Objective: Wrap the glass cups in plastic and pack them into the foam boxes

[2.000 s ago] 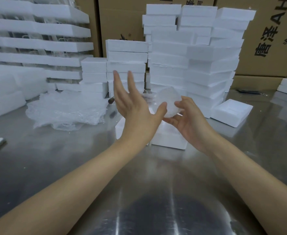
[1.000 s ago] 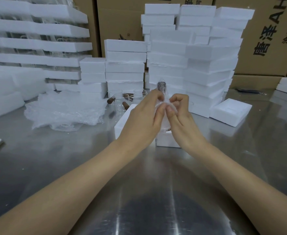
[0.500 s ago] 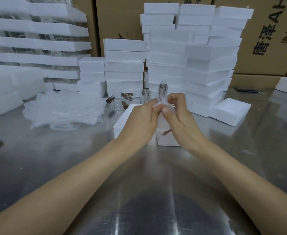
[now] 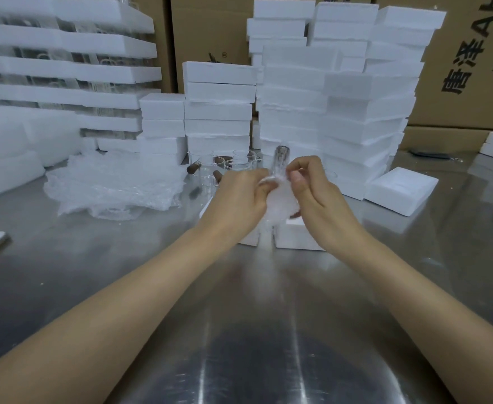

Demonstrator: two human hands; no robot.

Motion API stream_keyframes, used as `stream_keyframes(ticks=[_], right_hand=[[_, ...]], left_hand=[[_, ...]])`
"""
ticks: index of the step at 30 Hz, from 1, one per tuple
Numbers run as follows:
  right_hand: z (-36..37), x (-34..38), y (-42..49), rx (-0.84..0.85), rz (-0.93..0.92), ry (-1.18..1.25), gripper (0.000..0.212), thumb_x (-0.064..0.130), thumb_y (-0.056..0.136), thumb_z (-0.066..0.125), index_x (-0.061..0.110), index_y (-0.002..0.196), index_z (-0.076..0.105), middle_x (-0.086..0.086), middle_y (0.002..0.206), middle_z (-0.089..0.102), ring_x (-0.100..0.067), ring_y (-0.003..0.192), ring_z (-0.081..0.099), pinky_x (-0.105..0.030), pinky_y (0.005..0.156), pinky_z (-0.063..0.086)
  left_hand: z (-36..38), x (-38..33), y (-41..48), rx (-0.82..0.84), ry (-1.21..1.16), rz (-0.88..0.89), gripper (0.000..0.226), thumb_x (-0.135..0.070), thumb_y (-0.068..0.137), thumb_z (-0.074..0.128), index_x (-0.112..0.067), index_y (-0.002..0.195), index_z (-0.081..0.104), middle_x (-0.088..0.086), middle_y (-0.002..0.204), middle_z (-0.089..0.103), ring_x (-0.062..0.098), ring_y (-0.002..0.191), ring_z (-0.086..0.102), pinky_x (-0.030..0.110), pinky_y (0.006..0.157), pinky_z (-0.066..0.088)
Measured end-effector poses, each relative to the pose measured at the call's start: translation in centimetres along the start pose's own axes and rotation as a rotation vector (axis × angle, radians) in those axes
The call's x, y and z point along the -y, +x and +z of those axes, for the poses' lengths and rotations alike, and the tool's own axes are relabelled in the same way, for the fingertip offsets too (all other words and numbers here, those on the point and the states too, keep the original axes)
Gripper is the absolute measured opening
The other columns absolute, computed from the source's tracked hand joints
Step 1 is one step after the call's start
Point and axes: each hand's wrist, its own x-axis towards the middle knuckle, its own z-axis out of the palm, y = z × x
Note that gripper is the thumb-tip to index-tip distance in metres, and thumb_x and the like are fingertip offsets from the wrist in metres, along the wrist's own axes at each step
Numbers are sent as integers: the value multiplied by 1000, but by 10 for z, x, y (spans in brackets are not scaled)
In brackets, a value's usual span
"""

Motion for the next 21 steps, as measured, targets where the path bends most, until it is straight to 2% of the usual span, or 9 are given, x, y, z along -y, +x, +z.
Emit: stream_keyframes(ticks=[4,6,8,10,13,14,16,18,21], right_hand=[[-5,-5,1,57,84,-121,29,3,93,43,25,106,57,14,102,64,3,95,59,-8,80,43],[-4,-7,-4,227,99,-255,31,10,90,50,34,106,62,13,113,64,-1,94,60,-4,79,39],[3,-5,-9,394,66,-349,30,19,87,55,38,109,64,12,116,64,9,87,56,-2,77,37],[10,-6,-14,498,-42,-502,29,22,86,56,34,110,67,11,115,66,6,98,55,-12,92,37],[17,-4,-16,534,-174,-682,24,24,88,54,34,104,69,15,110,66,-6,112,51,-30,113,19],[18,-3,-17,536,-183,-675,23,24,89,53,34,103,69,17,108,66,-6,112,51,-30,114,14],[19,-1,-18,543,-190,-638,22,24,90,52,31,100,69,17,104,68,-10,107,54,-33,111,20],[20,2,-18,547,-192,-627,21,24,90,51,29,100,70,15,102,69,-14,103,56,-35,106,28],[21,3,-18,550,-194,-634,22,24,91,51,29,101,70,14,102,70,-14,100,56,-35,105,30]], left_hand=[[-11,13,7,-119,46,-92,31,-13,97,52,-20,67,46,-10,51,37,11,50,38,26,53,20],[-20,20,10,-176,89,-131,28,-14,98,50,-19,70,50,-5,52,40,17,52,38,27,53,20],[-28,28,12,-221,76,-159,28,-13,96,52,-17,68,54,0,52,43,22,54,38,27,52,22],[-34,35,15,-230,26,-183,33,-14,93,57,-15,61,53,5,50,39,22,57,37,31,51,36],[-39,40,20,-193,-27,-220,18,-16,86,67,-4,73,70,22,65,58,23,60,51,41,58,55],[-40,42,21,-172,-24,-226,12,-16,83,70,-7,77,74,15,67,63,24,62,56,39,60,55],[-40,45,22,-108,12,-231,9,-16,79,74,-7,77,75,3,68,60,21,64,53,36,61,48],[-35,49,20,-12,74,-238,12,-16,78,76,-5,76,73,0,70,53,18,67,47,35,63,43],[-25,54,16,75,155,-285,12,-18,81,74,-17,70,70,-2,65,46,20,66,42,32,59,34]])
